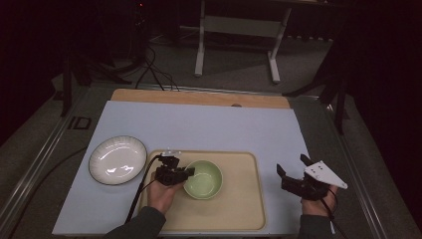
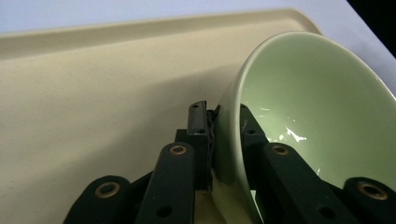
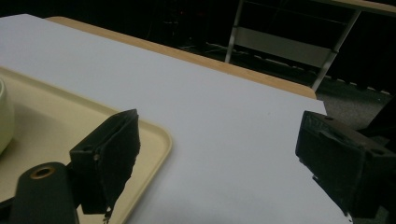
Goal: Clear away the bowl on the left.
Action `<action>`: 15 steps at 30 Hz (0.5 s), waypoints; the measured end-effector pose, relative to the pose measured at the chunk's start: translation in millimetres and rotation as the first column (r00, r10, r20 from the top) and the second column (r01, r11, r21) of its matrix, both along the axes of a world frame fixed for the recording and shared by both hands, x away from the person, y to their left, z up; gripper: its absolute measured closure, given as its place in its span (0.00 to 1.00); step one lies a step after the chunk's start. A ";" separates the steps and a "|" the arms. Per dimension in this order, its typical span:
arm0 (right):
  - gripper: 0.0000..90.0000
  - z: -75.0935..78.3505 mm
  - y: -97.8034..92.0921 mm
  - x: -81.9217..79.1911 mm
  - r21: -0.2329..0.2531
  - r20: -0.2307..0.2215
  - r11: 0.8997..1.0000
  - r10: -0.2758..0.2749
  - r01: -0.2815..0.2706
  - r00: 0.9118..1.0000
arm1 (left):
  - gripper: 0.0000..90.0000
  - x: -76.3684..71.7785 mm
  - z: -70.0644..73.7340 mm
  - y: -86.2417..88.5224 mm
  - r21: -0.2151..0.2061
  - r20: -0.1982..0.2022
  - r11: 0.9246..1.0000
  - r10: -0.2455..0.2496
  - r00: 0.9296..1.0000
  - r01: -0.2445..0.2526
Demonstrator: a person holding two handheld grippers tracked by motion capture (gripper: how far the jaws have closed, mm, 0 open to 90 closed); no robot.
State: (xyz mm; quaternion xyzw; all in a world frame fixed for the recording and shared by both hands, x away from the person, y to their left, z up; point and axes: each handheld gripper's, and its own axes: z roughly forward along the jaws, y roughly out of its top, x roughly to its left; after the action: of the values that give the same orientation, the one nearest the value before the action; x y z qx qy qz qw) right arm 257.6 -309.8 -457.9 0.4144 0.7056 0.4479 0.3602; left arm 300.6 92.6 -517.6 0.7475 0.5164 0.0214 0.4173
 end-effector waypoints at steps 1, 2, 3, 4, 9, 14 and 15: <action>0.15 0.1 0.0 -0.2 0.001 0.000 1.000 0.000 0.000 1.000 | 0.90 -0.3 0.0 -0.8 0.001 -0.001 1.000 -0.006 1.000 0.006; 0.15 0.1 -0.2 -0.3 0.001 0.001 1.000 0.000 0.000 1.000 | 0.90 -0.6 0.2 -1.4 0.004 -0.003 1.000 -0.010 1.000 0.010; 0.15 0.1 -0.2 -0.3 0.001 0.001 1.000 -0.001 0.001 1.000 | 0.90 -1.0 0.2 -1.7 0.007 -0.002 1.000 -0.013 1.000 0.013; 0.15 0.1 -0.3 -0.3 0.001 0.000 1.000 -0.001 0.001 1.000 | 0.90 -1.4 0.4 -1.9 0.011 -0.002 1.000 -0.015 1.000 0.015; 0.15 0.2 -0.4 -0.3 0.000 0.002 1.000 -0.001 0.001 1.000 | 0.84 -2.8 1.2 -2.2 0.031 0.002 0.999 -0.019 1.000 0.019; 0.15 0.3 -0.5 -0.5 -0.001 0.004 1.000 -0.002 0.002 1.000 | 0.75 -6.9 6.4 -2.0 0.088 0.063 0.996 -0.016 0.998 0.010; 0.15 0.4 -0.5 -0.6 -0.001 0.004 1.000 -0.003 0.003 1.000 | 0.72 -8.0 8.5 -1.7 0.098 0.079 0.995 -0.012 0.997 0.005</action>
State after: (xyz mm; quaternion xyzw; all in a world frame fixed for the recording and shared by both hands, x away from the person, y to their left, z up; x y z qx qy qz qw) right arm 257.1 -310.3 -457.5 0.4143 0.7047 0.4478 0.3623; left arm 292.6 90.9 -509.1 0.7678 0.4945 0.0746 0.4005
